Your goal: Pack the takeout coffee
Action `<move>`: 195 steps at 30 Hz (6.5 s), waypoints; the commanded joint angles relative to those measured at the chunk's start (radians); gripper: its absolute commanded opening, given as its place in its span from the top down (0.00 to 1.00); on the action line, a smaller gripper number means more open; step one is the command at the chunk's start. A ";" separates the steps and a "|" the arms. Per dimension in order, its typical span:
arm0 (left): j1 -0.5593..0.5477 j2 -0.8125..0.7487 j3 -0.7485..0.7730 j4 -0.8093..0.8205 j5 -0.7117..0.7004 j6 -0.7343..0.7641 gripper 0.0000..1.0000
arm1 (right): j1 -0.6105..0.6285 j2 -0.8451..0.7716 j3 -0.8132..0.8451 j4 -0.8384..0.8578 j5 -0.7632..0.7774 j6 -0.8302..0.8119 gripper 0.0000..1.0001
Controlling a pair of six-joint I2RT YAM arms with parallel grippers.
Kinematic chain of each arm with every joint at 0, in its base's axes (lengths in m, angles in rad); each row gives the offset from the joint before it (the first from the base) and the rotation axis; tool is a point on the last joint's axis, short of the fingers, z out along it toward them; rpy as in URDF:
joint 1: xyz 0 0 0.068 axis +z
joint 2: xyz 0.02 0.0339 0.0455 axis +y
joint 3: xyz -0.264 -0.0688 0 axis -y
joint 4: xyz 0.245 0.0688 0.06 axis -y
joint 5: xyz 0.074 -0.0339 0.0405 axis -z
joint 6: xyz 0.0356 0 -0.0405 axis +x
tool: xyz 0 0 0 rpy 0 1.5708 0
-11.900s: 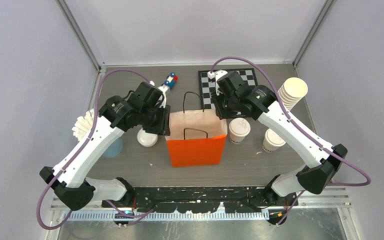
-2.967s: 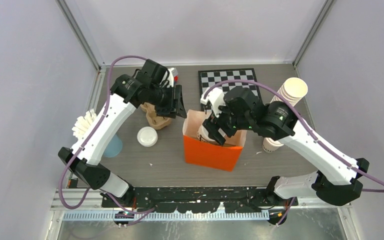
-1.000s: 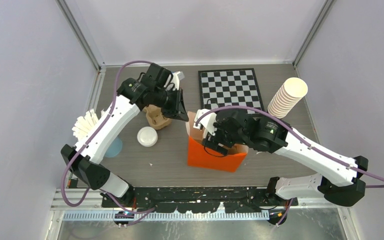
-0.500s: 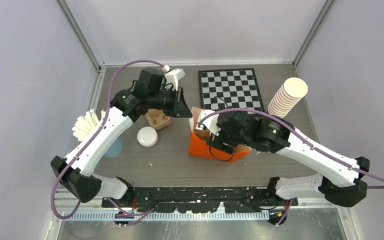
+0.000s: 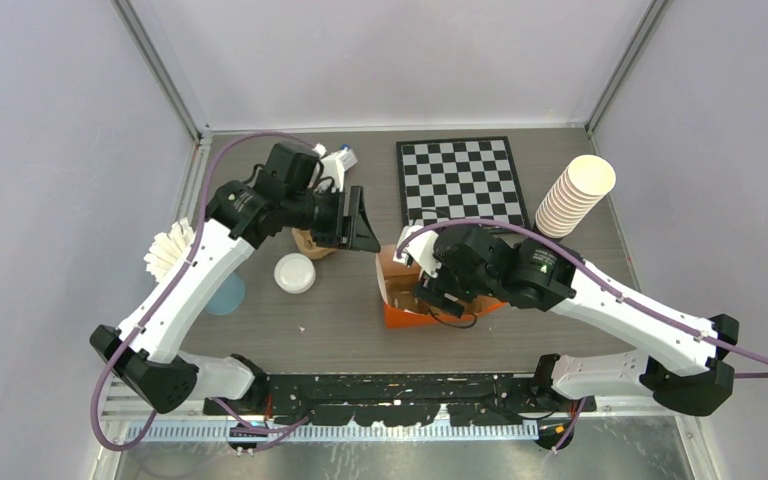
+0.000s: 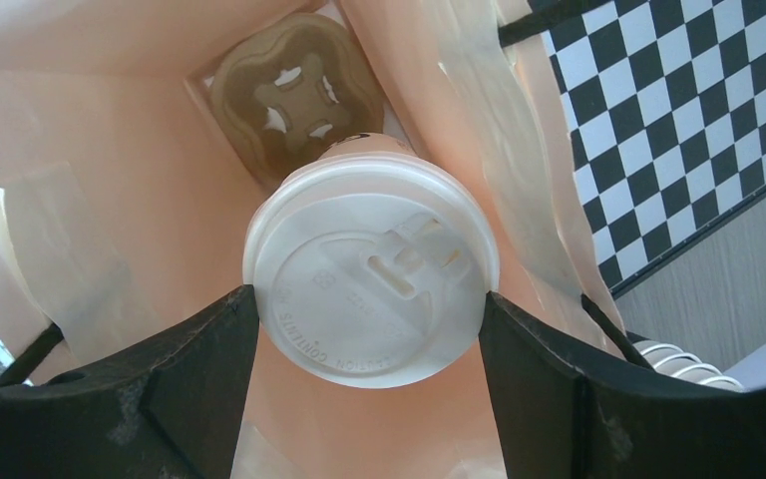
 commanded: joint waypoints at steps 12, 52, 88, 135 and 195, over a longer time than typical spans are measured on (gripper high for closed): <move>-0.026 -0.039 -0.106 -0.111 0.022 -0.244 0.39 | 0.037 0.006 -0.038 0.148 0.026 0.153 0.41; -0.142 0.047 0.004 0.042 -0.135 -0.064 1.00 | 0.018 -0.041 -0.014 0.083 0.050 0.057 0.37; -0.160 -0.158 -0.331 0.305 -0.037 -0.059 0.34 | 0.013 -0.060 -0.176 0.186 0.033 0.063 0.41; -0.269 -0.136 -0.325 0.445 -0.240 0.337 0.99 | 0.013 -0.149 -0.230 0.198 0.140 0.066 0.43; -0.166 -0.225 -0.507 0.486 -0.111 0.095 1.00 | -0.008 -0.112 -0.334 0.381 0.187 -0.354 0.42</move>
